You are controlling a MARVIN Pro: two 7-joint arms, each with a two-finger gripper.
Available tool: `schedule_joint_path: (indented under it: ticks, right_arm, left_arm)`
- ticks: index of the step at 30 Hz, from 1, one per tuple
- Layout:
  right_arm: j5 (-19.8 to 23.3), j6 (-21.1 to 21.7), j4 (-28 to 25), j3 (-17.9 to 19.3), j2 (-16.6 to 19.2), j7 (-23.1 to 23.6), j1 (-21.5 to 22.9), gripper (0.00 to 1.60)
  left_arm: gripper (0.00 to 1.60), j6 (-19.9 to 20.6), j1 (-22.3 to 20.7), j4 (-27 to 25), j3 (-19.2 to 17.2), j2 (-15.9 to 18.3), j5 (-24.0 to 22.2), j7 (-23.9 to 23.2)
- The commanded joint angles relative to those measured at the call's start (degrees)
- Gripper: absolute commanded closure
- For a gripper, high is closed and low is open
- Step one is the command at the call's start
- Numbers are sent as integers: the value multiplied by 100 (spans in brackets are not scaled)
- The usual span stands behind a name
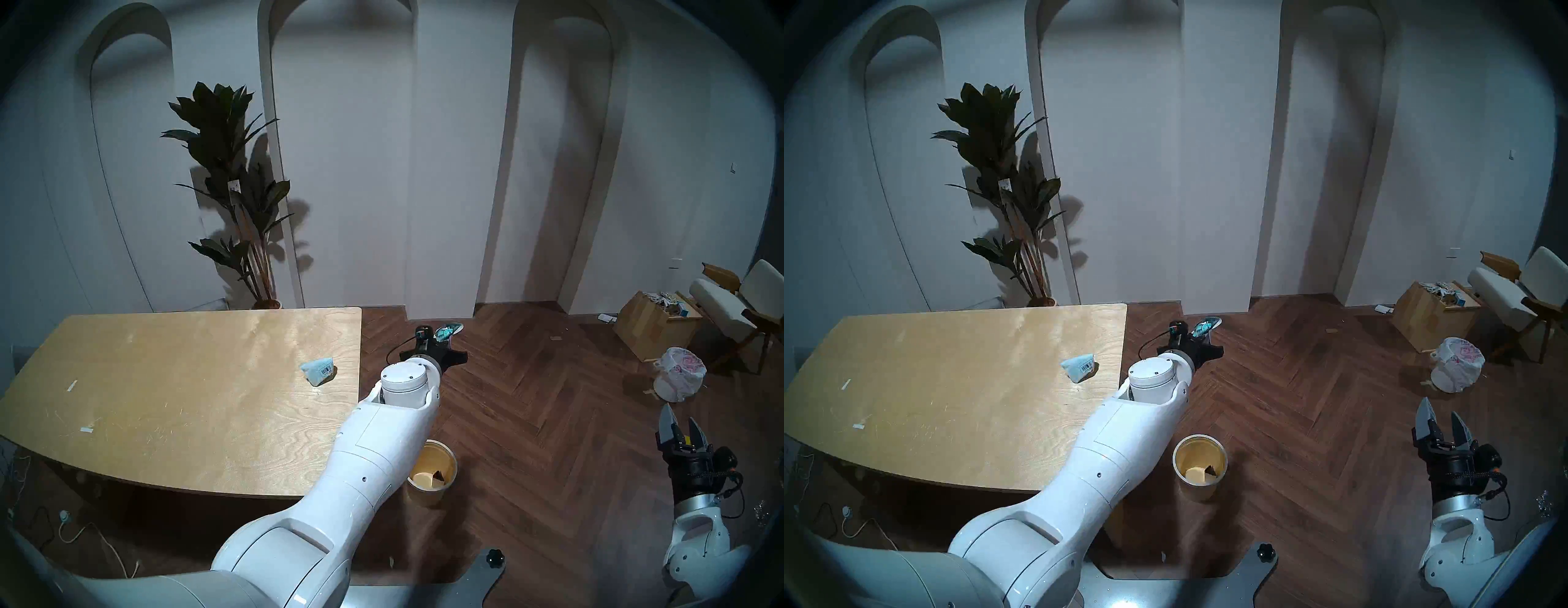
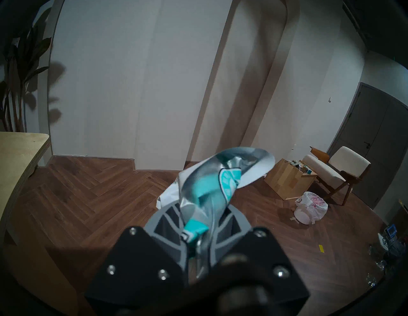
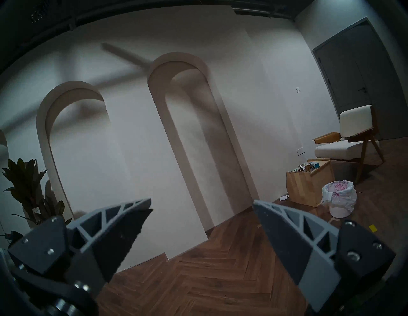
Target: Put the trash into the trash bin on the ground
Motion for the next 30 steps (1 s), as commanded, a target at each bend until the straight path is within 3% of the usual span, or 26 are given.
schedule_joint_path:
  ticks: [1,10,16,23,30]
  right_arm:
    - [37,226,-436,476,-102,-149,-644,0]
    - [107,830,-963,1102,-408,-418,-1166,0]
    - [103,1249,-1183,1382,-636,-541,-1166,0]
    - [21,2158,-1461,1854,-1036,-838,-1166,0]
    - [27,2794,-1630,2313,-1205,-996,-1166,0]
  left_arm:
    - [160,-215,-354,89,-4,-177,11,-11]
    - [160,-467,-529,505,-14,-274,29,32]
    - [160,-629,-608,729,-20,-309,39,8]
    - [160,-986,-753,1073,-52,-354,42,-71]
    - [160,-1312,-895,1377,-111,-398,29,-158]
